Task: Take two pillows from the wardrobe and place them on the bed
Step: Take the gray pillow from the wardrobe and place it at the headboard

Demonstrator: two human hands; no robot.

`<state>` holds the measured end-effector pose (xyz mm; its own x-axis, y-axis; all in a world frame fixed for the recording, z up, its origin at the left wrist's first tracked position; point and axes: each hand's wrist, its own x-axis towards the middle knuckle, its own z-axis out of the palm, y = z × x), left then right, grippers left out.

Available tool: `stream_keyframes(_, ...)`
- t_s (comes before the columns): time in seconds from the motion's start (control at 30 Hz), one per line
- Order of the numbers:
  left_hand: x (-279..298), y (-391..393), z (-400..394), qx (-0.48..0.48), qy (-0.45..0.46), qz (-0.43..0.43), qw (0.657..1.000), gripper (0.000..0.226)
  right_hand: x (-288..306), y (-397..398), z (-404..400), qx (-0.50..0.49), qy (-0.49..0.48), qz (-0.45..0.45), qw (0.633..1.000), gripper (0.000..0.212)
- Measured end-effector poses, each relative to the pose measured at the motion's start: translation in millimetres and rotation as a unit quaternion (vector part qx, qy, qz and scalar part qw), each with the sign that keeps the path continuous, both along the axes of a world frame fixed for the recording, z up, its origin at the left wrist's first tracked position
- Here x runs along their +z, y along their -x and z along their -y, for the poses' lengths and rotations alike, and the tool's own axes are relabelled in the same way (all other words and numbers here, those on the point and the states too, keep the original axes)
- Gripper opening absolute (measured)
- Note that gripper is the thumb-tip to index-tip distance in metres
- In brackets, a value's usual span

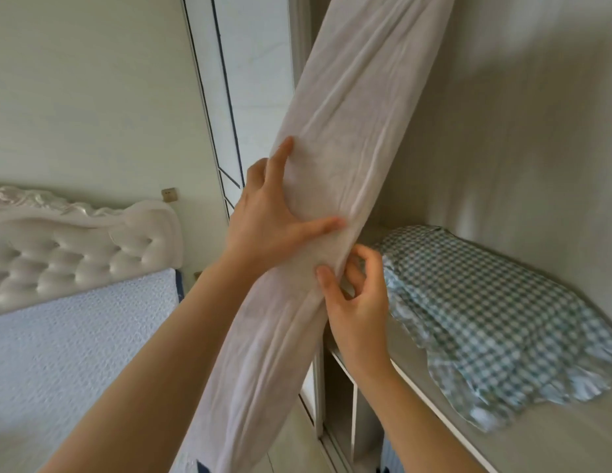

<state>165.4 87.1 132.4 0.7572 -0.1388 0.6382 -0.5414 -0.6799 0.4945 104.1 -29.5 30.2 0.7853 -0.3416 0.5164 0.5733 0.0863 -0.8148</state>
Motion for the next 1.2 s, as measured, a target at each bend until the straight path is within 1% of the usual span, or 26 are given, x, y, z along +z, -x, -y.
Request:
stream_keyframes(0.1, 5.3, 1.3, 9.7, 0.075, -0.021, -0.026, 0.997, 0.14, 2.5, -4.1, 0.9, 0.022, 0.041, 0.0, 0.999, 0.04)
stream_keyframes(0.2, 7.7, -2.1, 22.7, 0.14, -0.025, -0.045, 0.989, 0.146, 2.4, -7.8, 4.2, 0.061, 0.078, 0.007, 0.995, 0.041)
stream_keyframes(0.27, 7.9, -6.1, 27.6, 0.171, -0.016, -0.041, 0.984, 0.141, -0.3, -12.9, 7.1, 0.091, 0.104, 0.006, 0.99, 0.033)
stream_keyframes(0.33, 5.0, -10.7, 25.9, 0.193, 0.0, -0.019, 0.981, 0.135, -2.2, -20.0, 11.5, 0.105, 0.111, 0.0, 0.988, 0.022)
stream_keyframes(0.43, -2.6, -15.6, 20.4, 0.196, 0.026, 0.007, 0.98, 0.128, -1.3, -38.2, 24.1, 0.078, 0.073, -0.016, 0.994, 0.02)
stream_keyframes(0.5, -8.4, -17.6, 16.0, 0.189, 0.051, 0.011, 0.981, 0.124, -2.0, -57.8, 34.2, 0.05, 0.032, -0.062, 0.996, 0.022)
stream_keyframes(0.57, -12.6, -21.4, 8.0, 0.164, 0.098, 0.003, 0.982, 0.119, -6.4, -82.3, 42.5, 0.046, -0.013, -0.144, 0.988, 0.021)
stream_keyframes(0.6, -14.5, -24.0, 2.4, 0.146, 0.134, -0.006, 0.98, 0.116, -10.5, -96.1, 44.8, 0.058, -0.027, -0.193, 0.979, 0.024)
stream_keyframes(0.67, -19.4, -30.8, -12.6, 0.112, 0.215, -0.024, 0.97, 0.107, -21.9, -122.3, 47.4, 0.096, -0.038, -0.275, 0.956, 0.044)
stream_keyframes(0.73, -29.4, -35.3, -28.3, 0.088, 0.277, -0.039, 0.956, 0.096, -36.3, -146.9, 46.3, 0.123, -0.024, -0.327, 0.937, 0.062)
stream_keyframes(0.8, -46.3, -36.8, -43.9, 0.069, 0.303, -0.048, 0.949, 0.089, -53.9, -166.2, 40.5, 0.135, -0.025, -0.38, 0.915, 0.074)
stream_keyframes(0.87, -65.6, -36.4, -60.7, 0.064, 0.297, -0.053, 0.951, 0.086, -74.4, -180.1, 30.4, 0.142, -0.045, -0.417, 0.897, 0.082)
stream_keyframes(0.93, -79.4, -36.7, -81.3, 0.063, 0.278, -0.056, 0.957, 0.086, -94.6, -191.8, 15.1, 0.15, -0.055, -0.424, 0.891, 0.089)
stream_keyframes(1.0, -88.3, -39.0, -106.0, 0.06, 0.265, -0.053, 0.961, 0.085, -112.9, -200.1, -4.5, 0.172, -0.059, -0.413, 0.892, 0.093)
stream_keyframes(1.13, -96.7, -42.7, -154.7, 0.06, 0.257, -0.041, 0.964, 0.085, -130.5, -220.6, -46.1, 0.184, -0.109, -0.354, 0.91, 0.078)
stream_keyframes(1.2, -97.6, -46.3, -173.7, 0.048, 0.242, -0.03, 0.969, 0.086, -132.7, -232.7, -64.3, 0.214, -0.145, -0.3, 0.918, 0.072)
